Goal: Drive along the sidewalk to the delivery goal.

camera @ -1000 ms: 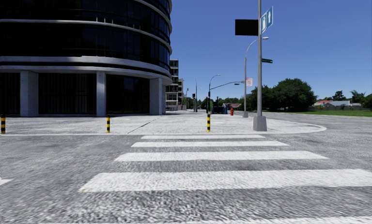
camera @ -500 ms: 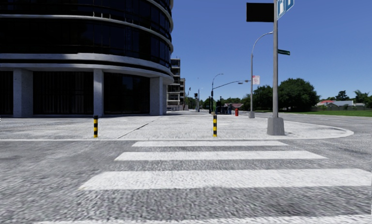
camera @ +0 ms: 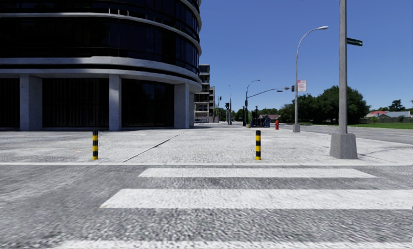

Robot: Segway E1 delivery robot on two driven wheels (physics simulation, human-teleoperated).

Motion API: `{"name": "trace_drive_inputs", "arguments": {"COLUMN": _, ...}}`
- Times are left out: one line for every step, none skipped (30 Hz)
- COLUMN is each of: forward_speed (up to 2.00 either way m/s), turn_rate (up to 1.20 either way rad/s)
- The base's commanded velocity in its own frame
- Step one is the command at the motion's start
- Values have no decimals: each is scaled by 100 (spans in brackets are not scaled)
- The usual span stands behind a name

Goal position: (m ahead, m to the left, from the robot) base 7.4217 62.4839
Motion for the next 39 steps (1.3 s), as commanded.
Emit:
{"name": "trace_drive_inputs", "arguments": {"forward_speed": 200, "turn_rate": 0}}
{"name": "trace_drive_inputs", "arguments": {"forward_speed": 200, "turn_rate": 0}}
{"name": "trace_drive_inputs", "arguments": {"forward_speed": 200, "turn_rate": 0}}
{"name": "trace_drive_inputs", "arguments": {"forward_speed": 200, "turn_rate": 0}}
{"name": "trace_drive_inputs", "arguments": {"forward_speed": 200, "turn_rate": 0}}
{"name": "trace_drive_inputs", "arguments": {"forward_speed": 200, "turn_rate": 0}}
{"name": "trace_drive_inputs", "arguments": {"forward_speed": 200, "turn_rate": 0}}
{"name": "trace_drive_inputs", "arguments": {"forward_speed": 200, "turn_rate": 0}}
{"name": "trace_drive_inputs", "arguments": {"forward_speed": 200, "turn_rate": 0}}
{"name": "trace_drive_inputs", "arguments": {"forward_speed": 200, "turn_rate": 0}}
{"name": "trace_drive_inputs", "arguments": {"forward_speed": 200, "turn_rate": 0}}
{"name": "trace_drive_inputs", "arguments": {"forward_speed": 200, "turn_rate": 0}}
{"name": "trace_drive_inputs", "arguments": {"forward_speed": 200, "turn_rate": 0}}
{"name": "trace_drive_inputs", "arguments": {"forward_speed": 200, "turn_rate": 0}}
{"name": "trace_drive_inputs", "arguments": {"forward_speed": 200, "turn_rate": 0}}
{"name": "trace_drive_inputs", "arguments": {"forward_speed": 200, "turn_rate": 0}}
{"name": "trace_drive_inputs", "arguments": {"forward_speed": 200, "turn_rate": 0}}
{"name": "trace_drive_inputs", "arguments": {"forward_speed": 200, "turn_rate": 0}}
{"name": "trace_drive_inputs", "arguments": {"forward_speed": 200, "turn_rate": 0}}
{"name": "trace_drive_inputs", "arguments": {"forward_speed": 200, "turn_rate": 0}}
{"name": "trace_drive_inputs", "arguments": {"forward_speed": 200, "turn_rate": 0}}
{"name": "trace_drive_inputs", "arguments": {"forward_speed": 200, "turn_rate": 0}}
{"name": "trace_drive_inputs", "arguments": {"forward_speed": 200, "turn_rate": 0}}
{"name": "trace_drive_inputs", "arguments": {"forward_speed": 200, "turn_rate": 0}}
{"name": "trace_drive_inputs", "arguments": {"forward_speed": 200, "turn_rate": 0}}
{"name": "trace_drive_inputs", "arguments": {"forward_speed": 200, "turn_rate": 0}}
{"name": "trace_drive_inputs", "arguments": {"forward_speed": 200, "turn_rate": 0}}
{"name": "trace_drive_inputs", "arguments": {"forward_speed": 200, "turn_rate": 0}}
{"name": "trace_drive_inputs", "arguments": {"forward_speed": 200, "turn_rate": 0}}
{"name": "trace_drive_inputs", "arguments": {"forward_speed": 200, "turn_rate": 0}}
{"name": "trace_drive_inputs", "arguments": {"forward_speed": 200, "turn_rate": 0}}
{"name": "trace_drive_inputs", "arguments": {"forward_speed": 200, "turn_rate": 0}}
{"name": "trace_drive_inputs", "arguments": {"forward_speed": 200, "turn_rate": 0}}
{"name": "trace_drive_inputs", "arguments": {"forward_speed": 200, "turn_rate": 0}}
{"name": "trace_drive_inputs", "arguments": {"forward_speed": 200, "turn_rate": 0}}
{"name": "trace_drive_inputs", "arguments": {"forward_speed": 200, "turn_rate": 0}}
{"name": "trace_drive_inputs", "arguments": {"forward_speed": 200, "turn_rate": 0}}
{"name": "trace_drive_inputs", "arguments": {"forward_speed": 200, "turn_rate": 0}}
{"name": "trace_drive_inputs", "arguments": {"forward_speed": 200, "turn_rate": 0}}
